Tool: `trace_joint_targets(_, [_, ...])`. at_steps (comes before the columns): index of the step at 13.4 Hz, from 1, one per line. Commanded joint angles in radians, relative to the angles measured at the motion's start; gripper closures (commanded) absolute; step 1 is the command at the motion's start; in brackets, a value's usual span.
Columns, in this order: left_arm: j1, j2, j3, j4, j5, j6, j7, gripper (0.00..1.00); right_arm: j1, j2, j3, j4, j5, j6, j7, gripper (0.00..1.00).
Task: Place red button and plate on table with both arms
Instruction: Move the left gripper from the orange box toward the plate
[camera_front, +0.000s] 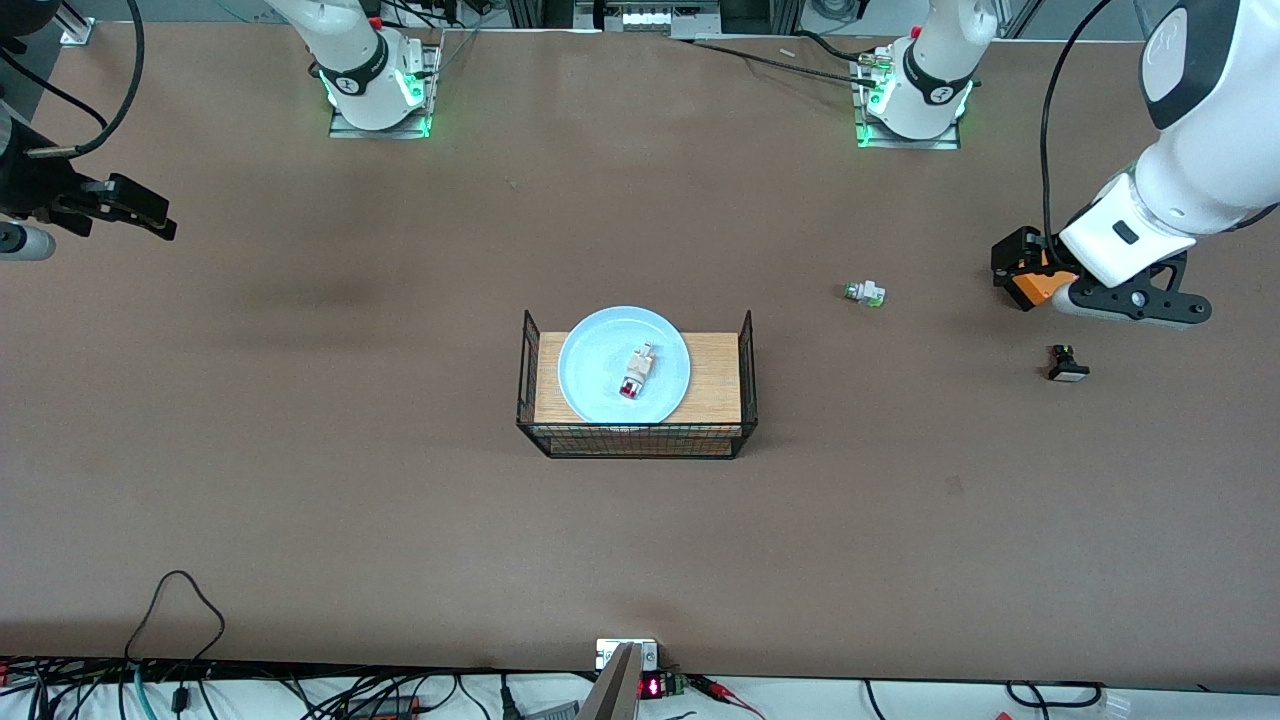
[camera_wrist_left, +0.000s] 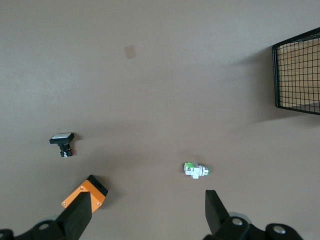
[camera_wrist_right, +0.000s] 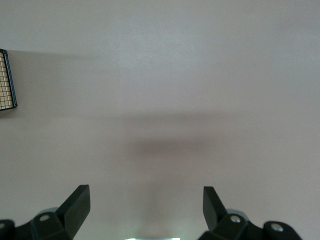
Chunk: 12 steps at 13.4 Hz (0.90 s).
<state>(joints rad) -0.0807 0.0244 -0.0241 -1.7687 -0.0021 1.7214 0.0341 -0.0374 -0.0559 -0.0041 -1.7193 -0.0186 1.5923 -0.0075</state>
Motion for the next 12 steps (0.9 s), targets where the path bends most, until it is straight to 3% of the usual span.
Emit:
trace_joint_targets(1, [-0.004, 0.035, 0.0, 0.066, -0.006, -0.061, 0.004, 0.0, -0.01, -0.029, 0.009, -0.025, 0.012, 0.018, 0.009, 0.0])
trace_joint_targets(8, [-0.019, 0.057, -0.023, 0.101, -0.013, -0.114, 0.01, 0.0, -0.009, 0.047, 0.009, 0.076, 0.011, 0.003, -0.005, 0.0])
trace_joint_targets(10, [-0.043, 0.063, -0.112, 0.139, -0.01, -0.112, -0.008, 0.0, -0.007, 0.047, 0.013, 0.083, 0.009, 0.001, -0.009, 0.0])
trace_joint_targets(12, [-0.074, 0.135, -0.207, 0.217, -0.013, -0.106, -0.106, 0.0, 0.001, 0.054, 0.016, 0.084, 0.006, 0.014, 0.004, 0.0])
